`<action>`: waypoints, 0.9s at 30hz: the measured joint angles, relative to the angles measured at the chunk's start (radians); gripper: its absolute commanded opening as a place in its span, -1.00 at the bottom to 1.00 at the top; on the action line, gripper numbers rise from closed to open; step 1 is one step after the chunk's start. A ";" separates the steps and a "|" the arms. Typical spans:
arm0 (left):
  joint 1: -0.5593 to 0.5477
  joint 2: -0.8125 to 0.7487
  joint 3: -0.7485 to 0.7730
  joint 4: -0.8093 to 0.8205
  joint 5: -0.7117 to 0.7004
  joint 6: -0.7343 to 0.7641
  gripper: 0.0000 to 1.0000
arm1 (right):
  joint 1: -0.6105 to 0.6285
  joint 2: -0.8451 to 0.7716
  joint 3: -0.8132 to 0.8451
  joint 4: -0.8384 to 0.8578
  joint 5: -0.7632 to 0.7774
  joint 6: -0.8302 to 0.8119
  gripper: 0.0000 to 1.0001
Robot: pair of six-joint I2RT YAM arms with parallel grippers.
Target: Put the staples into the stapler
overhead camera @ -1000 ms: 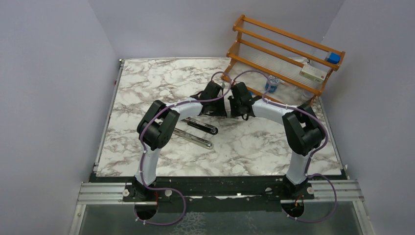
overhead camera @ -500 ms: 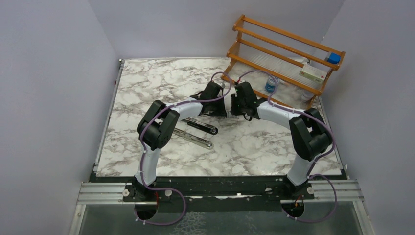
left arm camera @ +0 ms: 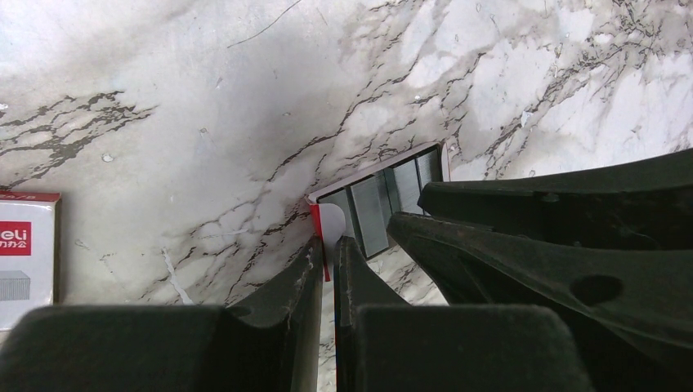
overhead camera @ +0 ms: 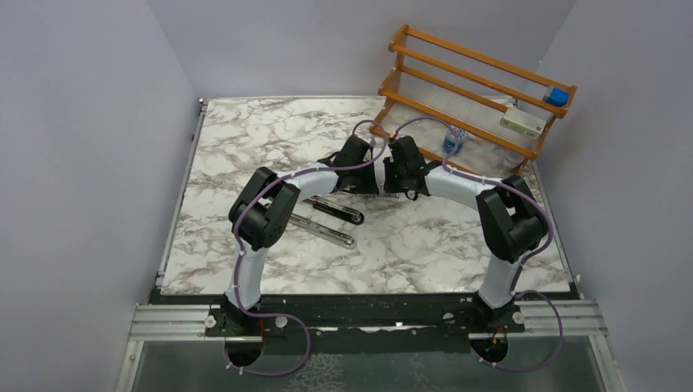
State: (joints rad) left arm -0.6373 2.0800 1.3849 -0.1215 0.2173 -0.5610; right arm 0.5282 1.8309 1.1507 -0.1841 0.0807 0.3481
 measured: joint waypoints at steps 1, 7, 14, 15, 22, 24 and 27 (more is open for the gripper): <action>0.000 0.000 0.000 0.000 0.000 0.000 -0.91 | 0.000 0.005 0.002 -0.005 0.001 0.000 -0.49; 0.000 0.000 0.000 0.000 0.000 0.000 -0.92 | 0.000 0.012 0.004 -0.044 0.023 -0.001 -0.49; 0.000 0.000 0.000 0.000 0.000 0.000 -0.92 | 0.000 0.012 0.004 -0.060 0.073 -0.010 -0.49; 0.000 0.000 0.000 0.000 0.000 0.000 -0.92 | 0.000 0.012 0.004 -0.063 0.081 -0.011 -0.49; 0.000 0.000 0.000 0.000 0.000 0.000 -0.92 | 0.000 0.012 0.004 -0.080 0.117 -0.024 -0.49; 0.000 0.000 0.000 0.000 0.000 0.000 -0.92 | 0.000 0.012 0.004 -0.082 0.119 -0.027 -0.50; 0.000 0.000 0.000 0.000 0.000 0.000 -0.93 | 0.000 0.012 0.004 -0.085 0.120 -0.027 -0.52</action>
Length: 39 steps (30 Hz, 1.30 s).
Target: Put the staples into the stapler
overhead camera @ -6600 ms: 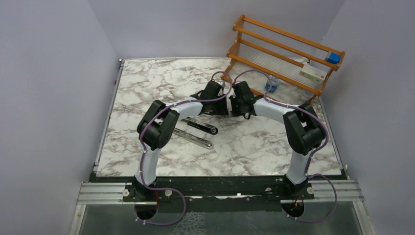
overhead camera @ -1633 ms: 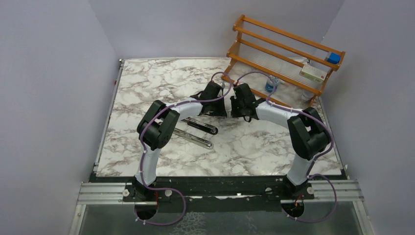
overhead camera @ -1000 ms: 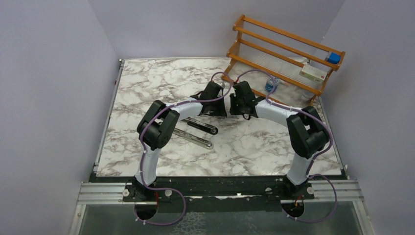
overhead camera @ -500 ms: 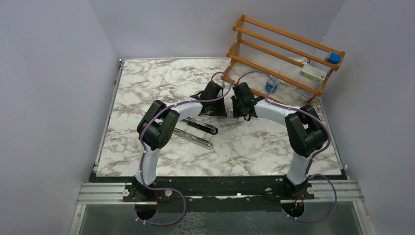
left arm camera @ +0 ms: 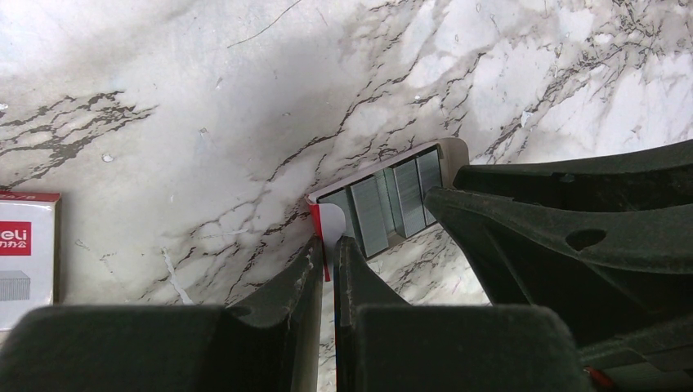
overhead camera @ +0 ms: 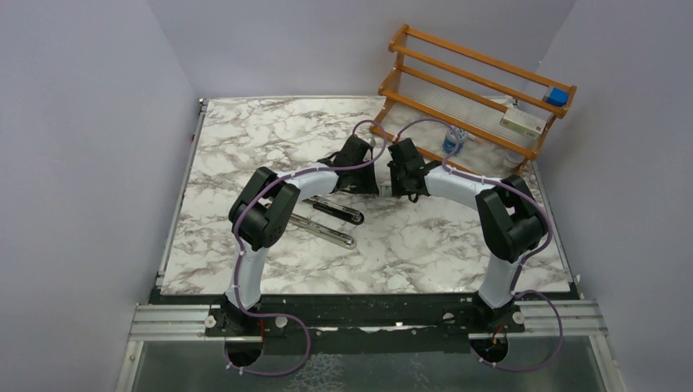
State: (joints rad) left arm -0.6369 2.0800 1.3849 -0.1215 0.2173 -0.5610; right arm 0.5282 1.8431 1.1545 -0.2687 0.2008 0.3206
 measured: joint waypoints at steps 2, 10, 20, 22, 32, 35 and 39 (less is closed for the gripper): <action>0.000 0.000 0.000 0.000 0.000 0.000 -0.93 | 0.000 0.001 0.000 -0.003 0.000 0.000 -0.52; 0.000 0.000 0.000 0.000 0.000 0.000 -0.93 | 0.000 0.020 0.024 -0.012 -0.004 -0.008 -0.47; 0.001 0.000 0.000 0.000 0.000 0.000 -0.94 | -0.005 0.031 0.038 -0.017 -0.015 -0.008 -0.41; 0.001 0.000 0.000 0.000 0.000 0.000 -0.94 | -0.005 0.031 0.038 -0.017 -0.018 -0.008 -0.42; 0.002 0.000 0.000 0.000 0.000 0.000 -0.95 | -0.011 0.040 0.049 -0.018 -0.049 -0.008 -0.57; 0.003 0.000 0.000 0.000 0.000 0.000 -0.95 | -0.021 0.042 0.050 -0.018 -0.059 -0.008 -0.57; 0.003 0.000 0.000 0.000 0.000 0.000 -0.95 | -0.039 0.042 0.048 -0.016 -0.083 -0.007 -0.60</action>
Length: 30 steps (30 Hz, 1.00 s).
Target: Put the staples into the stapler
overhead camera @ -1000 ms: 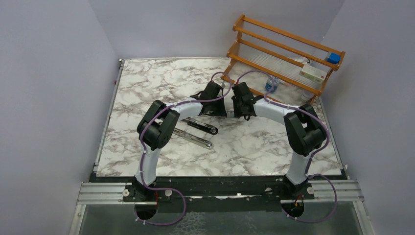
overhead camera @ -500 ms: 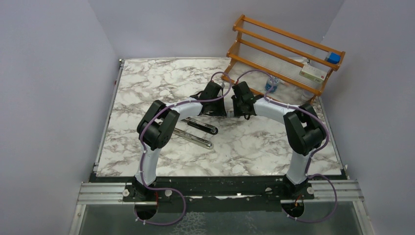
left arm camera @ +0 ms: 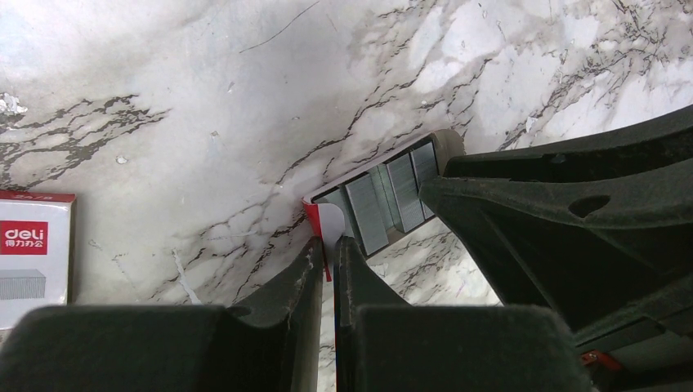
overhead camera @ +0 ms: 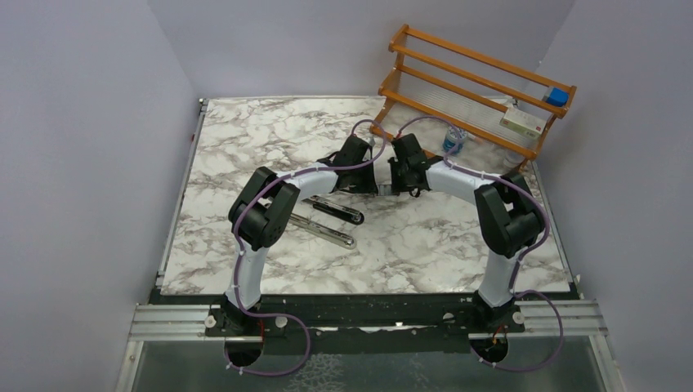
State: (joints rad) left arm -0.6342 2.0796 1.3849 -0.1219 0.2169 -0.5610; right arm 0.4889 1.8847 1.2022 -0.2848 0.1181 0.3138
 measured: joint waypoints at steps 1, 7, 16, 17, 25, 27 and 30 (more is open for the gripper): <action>0.000 0.000 0.000 0.000 0.000 0.000 -0.95 | -0.004 0.000 -0.002 0.003 -0.006 0.000 -0.62; 0.000 0.000 0.000 0.000 0.000 0.000 -0.96 | -0.033 -0.011 -0.032 0.040 -0.070 0.011 -0.71; 0.000 0.000 0.000 0.000 0.000 0.000 -0.96 | -0.067 -0.025 -0.066 0.083 -0.135 0.033 -0.76; 0.000 0.000 0.000 0.000 0.000 0.000 -0.96 | -0.067 -0.026 -0.070 0.087 -0.135 0.035 -0.76; 0.000 0.000 0.000 0.000 0.000 0.000 -0.97 | -0.072 -0.043 -0.082 0.092 -0.134 0.038 -0.79; 0.000 0.000 0.000 0.000 0.000 0.000 -0.96 | -0.075 -0.050 -0.088 0.092 -0.134 0.039 -0.79; 0.000 0.000 0.000 0.000 0.000 0.000 -0.96 | -0.079 -0.061 -0.098 0.092 -0.134 0.045 -0.80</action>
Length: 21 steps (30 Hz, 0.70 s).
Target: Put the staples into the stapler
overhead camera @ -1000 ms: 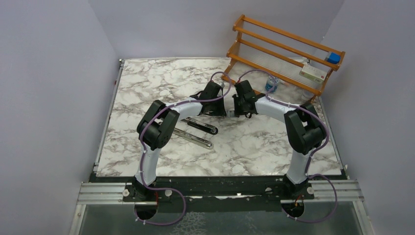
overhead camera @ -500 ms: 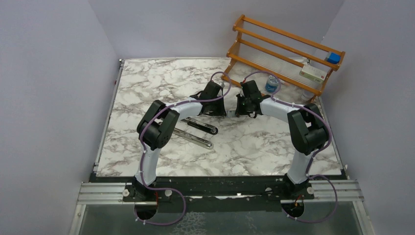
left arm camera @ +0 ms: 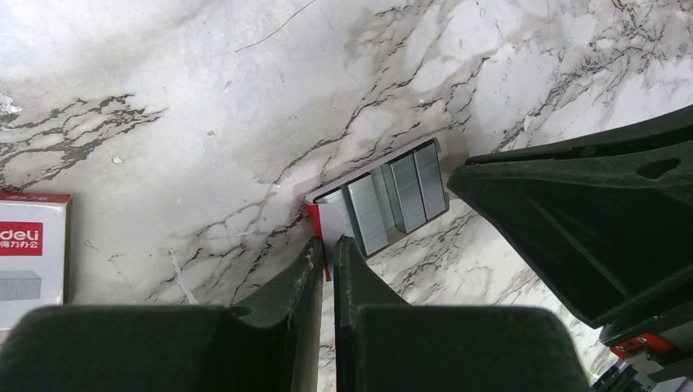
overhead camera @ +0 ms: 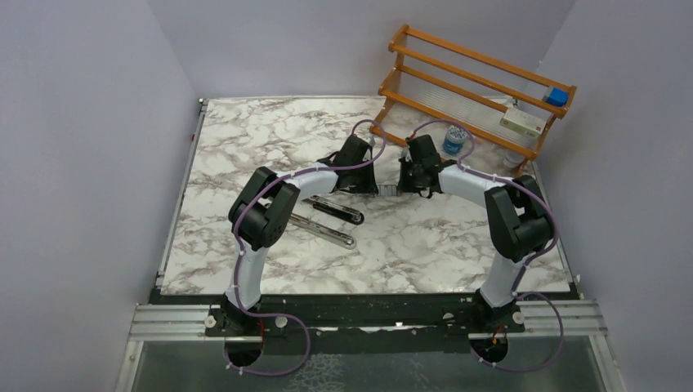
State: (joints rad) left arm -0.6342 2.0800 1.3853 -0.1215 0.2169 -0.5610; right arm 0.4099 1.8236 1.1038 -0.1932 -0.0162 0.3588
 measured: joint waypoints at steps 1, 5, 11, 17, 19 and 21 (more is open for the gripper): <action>0.000 0.000 0.000 0.000 0.000 0.000 -0.97 | -0.002 -0.005 -0.002 0.000 0.000 0.001 -0.80; 0.000 0.000 0.000 0.000 0.000 0.000 -0.97 | -0.006 -0.019 -0.009 0.002 0.000 0.007 -0.78; 0.000 0.000 0.000 0.000 0.000 0.000 -0.97 | -0.006 -0.021 -0.009 0.008 -0.019 0.007 -0.63; 0.000 0.000 0.000 0.000 0.000 0.000 -0.97 | -0.006 -0.006 -0.009 0.012 -0.034 0.007 -0.55; 0.000 0.000 0.000 0.000 0.000 0.000 -0.97 | -0.006 0.005 -0.009 0.012 -0.034 0.007 -0.53; 0.000 0.000 0.000 0.000 0.000 0.000 -0.97 | -0.006 0.009 -0.009 0.018 -0.035 0.007 -0.53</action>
State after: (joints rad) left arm -0.6342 2.0796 1.3853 -0.1219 0.2173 -0.5610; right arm 0.4034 1.8328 1.0950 -0.1753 -0.0513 0.3660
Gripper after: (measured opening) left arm 0.111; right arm 0.231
